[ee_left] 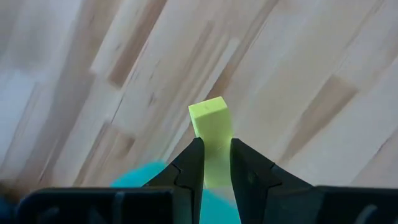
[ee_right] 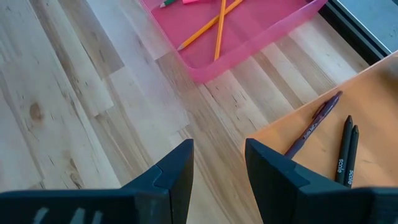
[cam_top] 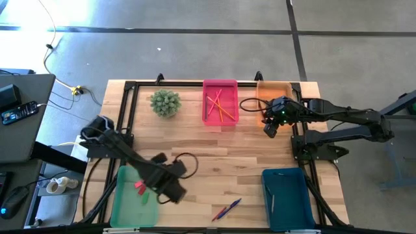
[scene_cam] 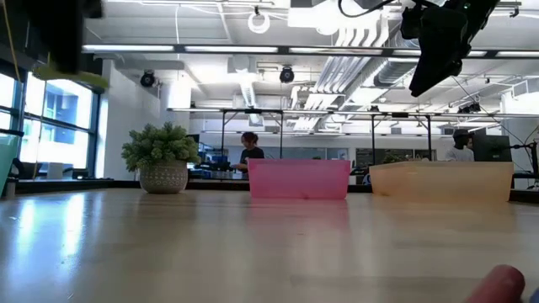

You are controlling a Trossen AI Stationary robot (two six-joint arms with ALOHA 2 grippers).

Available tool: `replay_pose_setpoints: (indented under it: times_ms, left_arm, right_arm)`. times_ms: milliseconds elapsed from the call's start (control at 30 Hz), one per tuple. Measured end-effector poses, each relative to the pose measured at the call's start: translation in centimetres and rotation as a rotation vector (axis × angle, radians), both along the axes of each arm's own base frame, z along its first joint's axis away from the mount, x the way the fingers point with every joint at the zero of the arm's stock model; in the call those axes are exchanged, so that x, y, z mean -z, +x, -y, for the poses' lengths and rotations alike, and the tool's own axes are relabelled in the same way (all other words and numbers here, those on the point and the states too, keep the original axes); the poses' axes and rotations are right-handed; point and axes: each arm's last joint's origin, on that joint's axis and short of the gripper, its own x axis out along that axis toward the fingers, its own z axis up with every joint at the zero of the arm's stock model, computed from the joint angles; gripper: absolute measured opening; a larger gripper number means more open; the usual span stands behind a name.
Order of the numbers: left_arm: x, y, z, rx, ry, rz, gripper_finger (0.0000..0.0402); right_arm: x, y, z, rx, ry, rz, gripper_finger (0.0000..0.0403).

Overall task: Sort crayons/erasers/pens/pencils in bins
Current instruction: Put the light green eraser into the green bin

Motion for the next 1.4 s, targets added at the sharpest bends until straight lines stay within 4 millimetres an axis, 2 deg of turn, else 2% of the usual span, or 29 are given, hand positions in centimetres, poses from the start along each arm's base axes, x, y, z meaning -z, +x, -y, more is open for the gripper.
replay_pose_setpoints:
  times_ms: [200,433,633,767,1000,1233,1400]
  left_arm:
    - [-0.4,-4.0,1.2,-0.078,-0.003,-0.007,0.0055]
    - [0.8,-8.8,2.5,-0.208,-0.029,-0.018,0.0055]
    - [2.5,-11.6,3.2,-0.264,-0.062,-0.011,0.0055]
    - [4.4,-12.4,3.6,-0.257,-0.101,-0.023,0.0055]
    - [6.7,-12.8,4.0,-0.22,-0.175,-0.003,0.0055]
    - [7.2,-12.9,3.9,-0.171,-0.202,-0.015,0.0066]
    - [6.3,-13.1,3.6,-0.132,-0.222,0.003,0.0101]
  right_arm:
    - [0.0,0.0,0.0,0.006,0.007,0.005,0.0138]
    - [-0.1,0.2,0.0,0.036,0.034,0.034,0.0138]
    - [-0.6,1.3,-1.0,-0.022,0.094,0.148,0.0138]
    - [-0.9,2.6,-2.6,-0.099,0.111,0.225,0.0138]
    - [-0.2,5.0,-6.1,-0.185,0.134,0.255,0.0138]
    - [1.2,6.3,-9.2,-0.184,0.183,0.229,0.0138]
    - [0.8,7.7,-11.3,-0.207,0.191,0.208,0.0138]
